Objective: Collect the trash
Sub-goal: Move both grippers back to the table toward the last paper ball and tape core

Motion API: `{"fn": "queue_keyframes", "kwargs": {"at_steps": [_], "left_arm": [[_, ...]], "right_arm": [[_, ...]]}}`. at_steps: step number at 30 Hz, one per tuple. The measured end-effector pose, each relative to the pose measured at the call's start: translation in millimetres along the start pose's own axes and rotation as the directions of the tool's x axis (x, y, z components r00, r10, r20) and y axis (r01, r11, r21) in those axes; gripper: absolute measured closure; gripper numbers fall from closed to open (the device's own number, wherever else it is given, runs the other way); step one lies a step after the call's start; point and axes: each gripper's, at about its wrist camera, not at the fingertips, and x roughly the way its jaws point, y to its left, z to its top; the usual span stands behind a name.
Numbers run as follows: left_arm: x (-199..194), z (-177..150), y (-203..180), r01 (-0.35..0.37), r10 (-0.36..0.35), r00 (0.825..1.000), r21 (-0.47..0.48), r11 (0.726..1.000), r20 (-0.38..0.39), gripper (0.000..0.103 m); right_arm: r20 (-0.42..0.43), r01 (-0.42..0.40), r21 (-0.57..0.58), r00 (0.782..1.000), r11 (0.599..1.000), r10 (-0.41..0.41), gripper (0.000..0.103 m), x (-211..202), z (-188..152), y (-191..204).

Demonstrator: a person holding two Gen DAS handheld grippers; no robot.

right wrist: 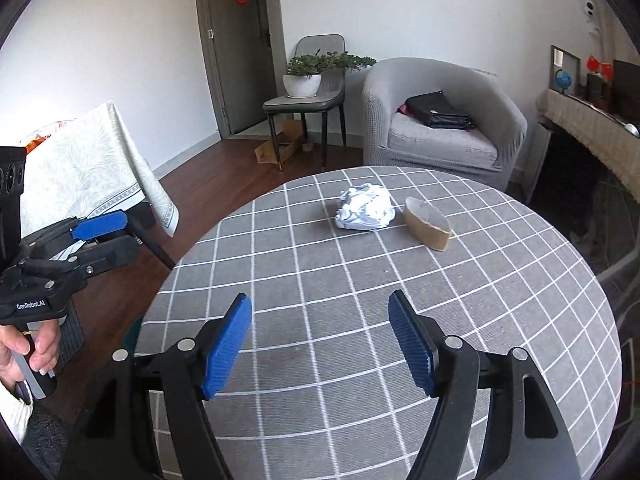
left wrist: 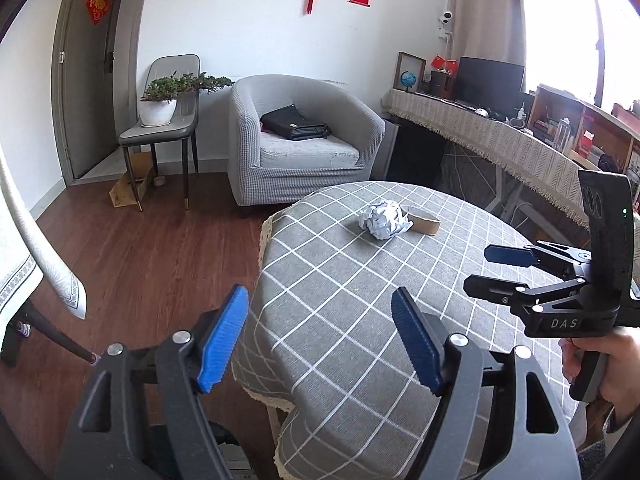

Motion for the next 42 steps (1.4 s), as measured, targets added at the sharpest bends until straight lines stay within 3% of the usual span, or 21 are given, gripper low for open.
{"fn": "queue_keyframes", "kwargs": {"at_steps": [7,15,27,37,42], "left_arm": [[39,32,-27,0.039,-0.039,0.999,0.019,0.999,-0.009,0.022],[98,49,-52,0.043,-0.038,0.994,0.044,0.998,-0.105,0.022],[160,56,-73,0.052,-0.045,0.981,0.036,0.998,-0.189,0.022],[184,65,-61,0.059,-0.069,0.974,-0.054,0.997,-0.216,0.039],[191,67,-63,0.062,-0.074,0.973,-0.06,0.996,-0.219,0.041]], "right_arm": [[-0.014,0.023,0.004,1.0,1.0,-0.023,0.031,15,14,-43],[-0.059,0.017,0.017,0.998,1.0,-0.016,0.03,30,22,-82],[-0.127,-0.041,-0.013,0.991,0.999,0.039,0.03,53,26,-99],[-0.156,-0.054,-0.033,0.987,0.998,0.048,0.03,67,30,-106],[-0.168,-0.057,-0.04,0.985,0.998,0.049,0.03,73,31,-107]]}}
